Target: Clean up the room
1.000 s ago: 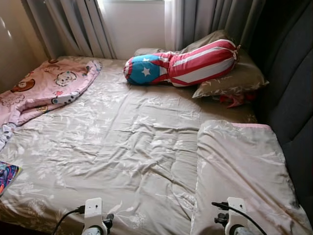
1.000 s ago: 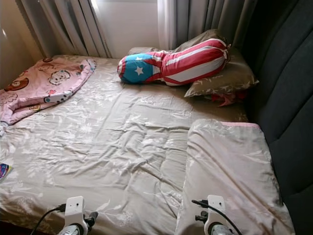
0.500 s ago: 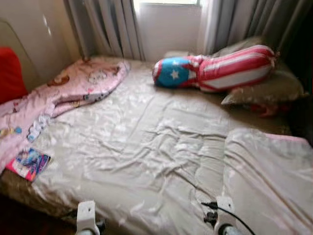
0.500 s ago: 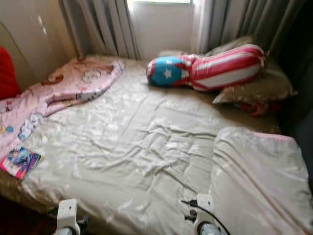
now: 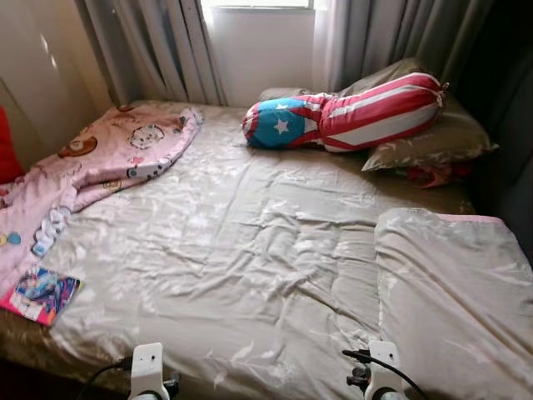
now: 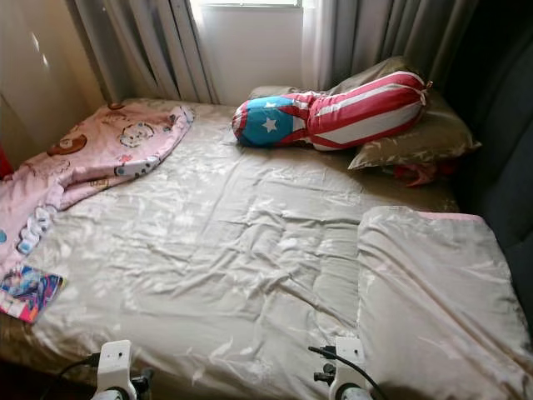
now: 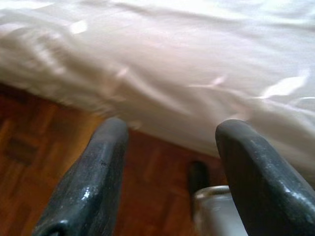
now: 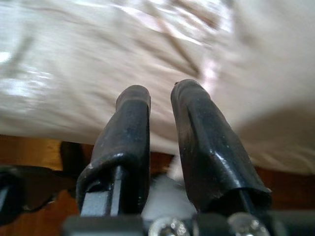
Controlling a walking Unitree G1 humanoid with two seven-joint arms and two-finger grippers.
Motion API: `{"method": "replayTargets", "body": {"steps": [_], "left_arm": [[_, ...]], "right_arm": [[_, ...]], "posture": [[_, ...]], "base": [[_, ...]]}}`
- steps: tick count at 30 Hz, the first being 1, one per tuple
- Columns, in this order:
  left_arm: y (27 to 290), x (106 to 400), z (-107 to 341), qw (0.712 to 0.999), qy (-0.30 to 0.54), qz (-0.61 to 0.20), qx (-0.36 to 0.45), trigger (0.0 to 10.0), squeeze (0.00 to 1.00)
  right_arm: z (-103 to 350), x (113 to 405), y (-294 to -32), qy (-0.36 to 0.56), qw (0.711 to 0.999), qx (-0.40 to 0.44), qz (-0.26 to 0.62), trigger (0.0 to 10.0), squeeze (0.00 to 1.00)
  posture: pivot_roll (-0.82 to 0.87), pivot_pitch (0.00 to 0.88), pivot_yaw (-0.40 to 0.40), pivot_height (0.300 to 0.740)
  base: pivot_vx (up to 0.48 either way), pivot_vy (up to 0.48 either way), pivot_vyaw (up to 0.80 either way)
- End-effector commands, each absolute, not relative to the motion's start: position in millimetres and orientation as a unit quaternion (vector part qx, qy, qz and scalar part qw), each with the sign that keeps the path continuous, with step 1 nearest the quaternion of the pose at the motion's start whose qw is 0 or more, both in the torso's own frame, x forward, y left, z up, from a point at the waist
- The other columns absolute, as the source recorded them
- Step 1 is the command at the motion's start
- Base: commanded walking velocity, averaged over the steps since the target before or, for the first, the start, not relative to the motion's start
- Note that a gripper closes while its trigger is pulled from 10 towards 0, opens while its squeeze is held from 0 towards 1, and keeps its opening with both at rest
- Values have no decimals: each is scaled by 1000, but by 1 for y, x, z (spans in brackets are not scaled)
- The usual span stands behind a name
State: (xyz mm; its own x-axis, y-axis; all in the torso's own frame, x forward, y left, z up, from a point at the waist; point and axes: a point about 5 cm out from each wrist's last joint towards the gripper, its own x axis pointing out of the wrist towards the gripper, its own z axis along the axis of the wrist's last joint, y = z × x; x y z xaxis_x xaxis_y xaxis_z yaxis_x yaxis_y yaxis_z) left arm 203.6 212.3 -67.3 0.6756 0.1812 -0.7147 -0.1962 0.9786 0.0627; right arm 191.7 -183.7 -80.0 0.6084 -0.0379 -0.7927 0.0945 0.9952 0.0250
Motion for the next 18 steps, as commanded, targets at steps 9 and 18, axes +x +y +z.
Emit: {"method": "replayTargets", "body": {"steps": [9,18], "left_arm": [[208,204,-68,913,394,101,-16,10000,0],[208,205,-68,914,394,102,-17,10000,0]], "right_arm": [[-80,191,-187,445,894,32,-46,10000,0],[-80,192,-188,444,894,34,-47,10000,0]], "posture": [[-73,32,27,740],[-71,37,27,740]], "base": [[0,416,0],[0,455,0]]}}
